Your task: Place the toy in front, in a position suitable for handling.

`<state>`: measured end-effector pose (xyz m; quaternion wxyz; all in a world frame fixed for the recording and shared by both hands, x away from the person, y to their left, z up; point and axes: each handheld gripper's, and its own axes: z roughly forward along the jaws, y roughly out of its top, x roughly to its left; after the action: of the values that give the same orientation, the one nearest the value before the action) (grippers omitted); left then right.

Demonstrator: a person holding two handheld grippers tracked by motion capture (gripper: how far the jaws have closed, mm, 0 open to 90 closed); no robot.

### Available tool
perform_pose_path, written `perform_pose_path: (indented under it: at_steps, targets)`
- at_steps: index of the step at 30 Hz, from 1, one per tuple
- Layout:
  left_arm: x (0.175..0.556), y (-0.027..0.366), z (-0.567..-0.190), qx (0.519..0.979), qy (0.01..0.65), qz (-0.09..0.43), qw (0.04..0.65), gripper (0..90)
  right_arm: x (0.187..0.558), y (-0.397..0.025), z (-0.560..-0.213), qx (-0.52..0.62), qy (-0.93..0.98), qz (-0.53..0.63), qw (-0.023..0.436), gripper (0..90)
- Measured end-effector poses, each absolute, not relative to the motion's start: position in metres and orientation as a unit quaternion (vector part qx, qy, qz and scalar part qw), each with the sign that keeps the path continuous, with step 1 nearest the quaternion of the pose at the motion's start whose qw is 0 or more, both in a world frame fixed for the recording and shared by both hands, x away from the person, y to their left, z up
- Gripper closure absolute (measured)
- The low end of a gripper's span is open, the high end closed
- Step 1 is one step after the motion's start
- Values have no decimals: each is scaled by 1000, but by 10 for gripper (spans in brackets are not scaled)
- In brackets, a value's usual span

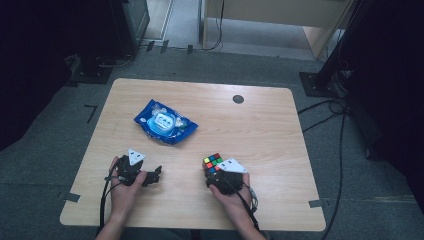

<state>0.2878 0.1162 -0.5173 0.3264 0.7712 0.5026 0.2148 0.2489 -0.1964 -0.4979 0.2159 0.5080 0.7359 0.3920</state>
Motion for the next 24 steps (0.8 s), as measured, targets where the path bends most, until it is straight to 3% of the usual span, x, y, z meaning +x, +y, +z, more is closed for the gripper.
perform_pose_path:
  at_steps: [9,16,21,22,23,24]
  targets:
    - [296,94,-506,772,484,204,358,15,260,-270,-496,538,726,364,227,344]
    - [314,71,-494,770,478,217,363,22,258,-273,-507,532,732,354,237,344]
    - [326,56,-494,770,474,233,357,88,256,-272,-509,529,732,354,242,341]
    - [330,51,-493,771,469,243,356,115,257,-271,-512,525,742,342,238,235]
    - [330,51,-493,771,469,243,356,137,257,-271,-512,525,742,342,238,235]
    - [332,49,-492,771,466,248,357,137,257,-270,-514,524,750,333,229,169]
